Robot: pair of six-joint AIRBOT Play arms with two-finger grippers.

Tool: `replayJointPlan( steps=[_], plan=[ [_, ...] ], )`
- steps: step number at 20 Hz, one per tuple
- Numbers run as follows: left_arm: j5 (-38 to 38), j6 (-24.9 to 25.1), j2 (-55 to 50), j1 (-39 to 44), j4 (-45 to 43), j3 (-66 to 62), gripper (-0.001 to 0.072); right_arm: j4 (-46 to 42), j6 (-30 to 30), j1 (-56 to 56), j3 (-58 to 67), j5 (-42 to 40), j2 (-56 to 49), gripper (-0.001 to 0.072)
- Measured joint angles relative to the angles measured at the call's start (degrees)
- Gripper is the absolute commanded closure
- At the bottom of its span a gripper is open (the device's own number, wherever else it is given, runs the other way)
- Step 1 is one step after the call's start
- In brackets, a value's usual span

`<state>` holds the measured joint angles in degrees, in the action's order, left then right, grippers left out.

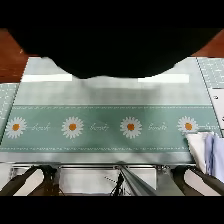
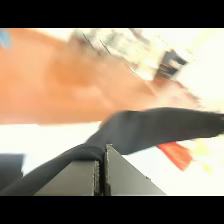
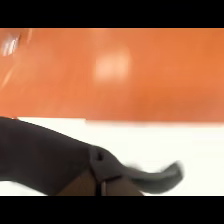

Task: Fold the shirts.

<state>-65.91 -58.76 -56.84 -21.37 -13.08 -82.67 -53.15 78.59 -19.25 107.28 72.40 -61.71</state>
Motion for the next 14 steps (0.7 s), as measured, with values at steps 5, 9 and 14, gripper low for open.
replayJointPlan(
  steps=[5, 9, 14],
  plan=[
    [1.0, -9.7, 12.7, -1.1, -24.0, -13.4, 0.0683, -8.2, 4.0, 0.0, 4.9, 2.5, 13.6, 0.0687],
    [-0.3, -16.0, 23.5, -0.8, -43.0, -15.6, 0.0683, -12.3, 6.4, 0.0, 5.8, 6.2, 21.8, 0.0687],
    [-1.0, -20.5, 31.1, 1.3, -54.9, -11.7, 0.0683, -15.1, 8.6, 0.0, 4.3, 11.6, 25.9, 0.0687]
  ],
)
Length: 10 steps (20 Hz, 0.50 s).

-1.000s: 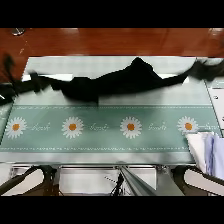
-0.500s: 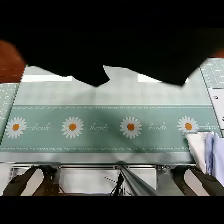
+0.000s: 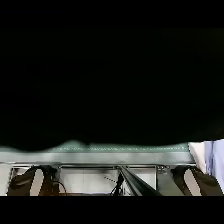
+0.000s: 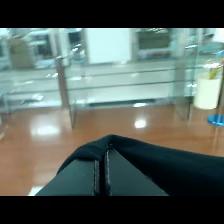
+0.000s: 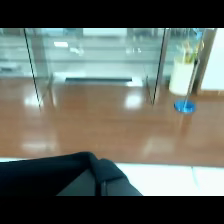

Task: Fold the shirts.

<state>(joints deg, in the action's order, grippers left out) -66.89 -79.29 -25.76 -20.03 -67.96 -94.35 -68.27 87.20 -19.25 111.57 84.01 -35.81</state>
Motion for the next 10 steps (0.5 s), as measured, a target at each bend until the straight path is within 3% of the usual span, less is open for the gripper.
replayJointPlan(
  steps=[5, 10],
  plan=[
    [-0.2, -3.1, 0.2, 0.6, -0.5, 12.7, 0.0683, 2.6, -0.1, 0.0, -15.3, 1.7, 0.7, 0.0687],
    [3.2, -1.2, -6.3, 0.9, 8.8, 29.0, 0.0684, 8.6, -4.5, 0.1, -40.2, -8.3, -2.6, 0.0687]
  ],
)
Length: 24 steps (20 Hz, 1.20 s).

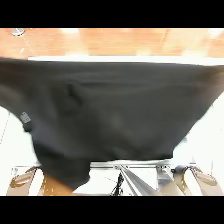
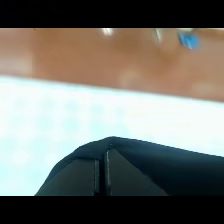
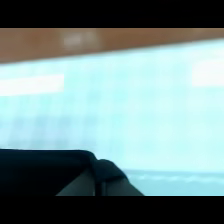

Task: Fold the shirts.

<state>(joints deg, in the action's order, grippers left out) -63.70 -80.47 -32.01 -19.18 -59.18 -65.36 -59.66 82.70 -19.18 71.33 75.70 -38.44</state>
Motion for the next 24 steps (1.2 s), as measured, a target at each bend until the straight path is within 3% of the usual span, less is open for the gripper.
replayJointPlan(
  steps=[6, 12, 17, 24],
  plan=[
    [10.6, 2.3, -18.2, 6.4, 5.2, 7.1, 0.0684, 3.2, -5.2, 3.5, -9.9, -15.3, -18.1, 0.0687],
    [22.1, 2.2, -38.5, 11.6, 10.1, 2.4, 0.0683, 5.6, -3.3, 6.4, 2.4, -21.9, -41.8, 0.0687],
    [20.6, 2.6, -49.4, 12.5, 12.2, 0.2, 0.0682, 7.6, -2.6, 7.5, 8.8, -19.8, -52.1, 0.0687],
    [9.8, 7.1, -52.4, 10.1, 12.9, -3.0, 0.0681, 8.0, -3.8, 6.6, 10.3, -13.7, -53.9, 0.0686]
  ],
)
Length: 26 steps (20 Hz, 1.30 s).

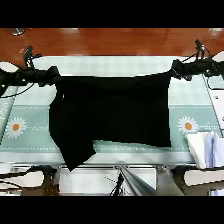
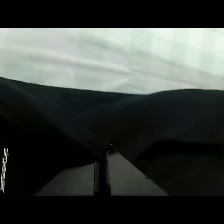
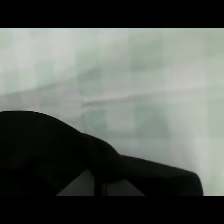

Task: Fold the shirts.

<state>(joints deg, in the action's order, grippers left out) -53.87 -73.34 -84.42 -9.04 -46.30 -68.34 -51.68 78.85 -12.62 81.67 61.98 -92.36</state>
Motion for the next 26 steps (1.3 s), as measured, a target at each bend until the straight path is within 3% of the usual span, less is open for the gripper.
replayJointPlan(
  steps=[6, 11, 21, 22, 23, 24, 26],
  plan=[
    [-12.1, 6.1, -0.3, -1.7, -4.1, 3.1, 0.0682, -9.0, -2.8, -0.7, -4.7, 12.3, 0.3, 0.0686],
    [-13.9, 6.0, -0.5, -2.9, -11.0, 5.3, 0.0682, -12.0, -3.3, -0.7, -9.2, 13.8, 0.3, 0.0687],
    [-12.8, 5.3, -1.2, -2.8, -13.9, 5.8, 0.0666, -15.7, -1.6, -0.7, -11.0, 13.9, -0.3, 0.0682],
    [-12.6, 5.2, -1.6, -2.4, -14.0, 5.8, 0.0481, -15.7, -1.4, -0.7, -11.1, 13.9, -0.3, 0.052],
    [-12.5, 4.7, -1.8, -2.1, -14.0, 5.8, 0.009, -15.4, -1.3, -0.7, -11.1, 14.0, -0.3, 0.0123],
    [-12.7, 3.9, -1.9, -1.9, -14.1, 5.8, 0.0005, -14.9, -1.3, -0.7, -11.2, 14.4, -0.4, 0.0088],
    [-14.6, 2.9, -2.1, -1.7, -14.3, 5.4, 0.0005, -12.6, -2.5, -0.8, -11.2, 15.6, -0.3, 0.0089]
  ],
)
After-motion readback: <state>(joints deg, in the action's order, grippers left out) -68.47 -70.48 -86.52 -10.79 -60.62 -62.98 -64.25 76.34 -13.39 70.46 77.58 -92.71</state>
